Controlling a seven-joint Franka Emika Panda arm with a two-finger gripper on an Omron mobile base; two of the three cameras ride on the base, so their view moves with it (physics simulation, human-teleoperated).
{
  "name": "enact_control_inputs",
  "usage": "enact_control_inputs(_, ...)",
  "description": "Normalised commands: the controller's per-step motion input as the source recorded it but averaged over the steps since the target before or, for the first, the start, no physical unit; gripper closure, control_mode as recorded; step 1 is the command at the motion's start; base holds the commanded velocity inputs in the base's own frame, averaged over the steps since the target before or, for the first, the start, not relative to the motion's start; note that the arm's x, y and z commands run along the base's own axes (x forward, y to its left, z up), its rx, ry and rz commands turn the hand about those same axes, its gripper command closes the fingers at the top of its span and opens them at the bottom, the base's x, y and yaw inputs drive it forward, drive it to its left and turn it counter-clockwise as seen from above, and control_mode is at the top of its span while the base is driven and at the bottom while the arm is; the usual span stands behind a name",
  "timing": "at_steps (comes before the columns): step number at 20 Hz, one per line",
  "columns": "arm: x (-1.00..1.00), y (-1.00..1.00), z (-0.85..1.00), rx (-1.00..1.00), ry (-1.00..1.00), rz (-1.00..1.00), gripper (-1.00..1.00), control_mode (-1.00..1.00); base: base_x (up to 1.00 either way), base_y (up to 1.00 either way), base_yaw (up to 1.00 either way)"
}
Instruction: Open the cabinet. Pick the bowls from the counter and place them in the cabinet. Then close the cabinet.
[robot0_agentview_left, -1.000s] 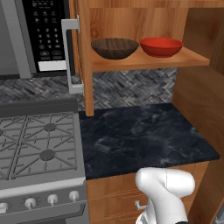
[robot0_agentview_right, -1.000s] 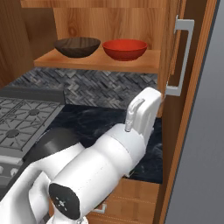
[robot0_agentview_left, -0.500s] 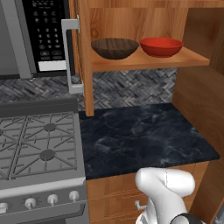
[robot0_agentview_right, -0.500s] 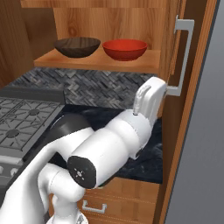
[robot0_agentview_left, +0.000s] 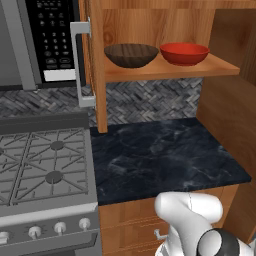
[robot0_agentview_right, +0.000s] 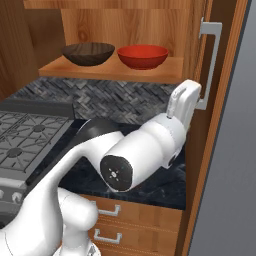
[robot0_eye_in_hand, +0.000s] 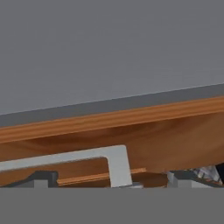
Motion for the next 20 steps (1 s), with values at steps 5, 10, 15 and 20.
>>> enact_control_inputs(5,0.45,-0.06,-0.06,0.00,0.05,0.00,-1.00,-1.00,0.00,0.00,0.00)
enact_control_inputs(10,0.40,-0.12,-0.29,0.00,0.07,0.00,-1.00,-1.00,0.00,0.00,0.00)
enact_control_inputs(15,0.37,-0.08,-0.28,0.00,0.06,0.00,-1.00,-1.00,0.00,0.00,0.00)
enact_control_inputs(20,0.45,0.00,-0.19,0.00,0.09,0.07,-1.00,-1.00,0.00,0.00,0.00)
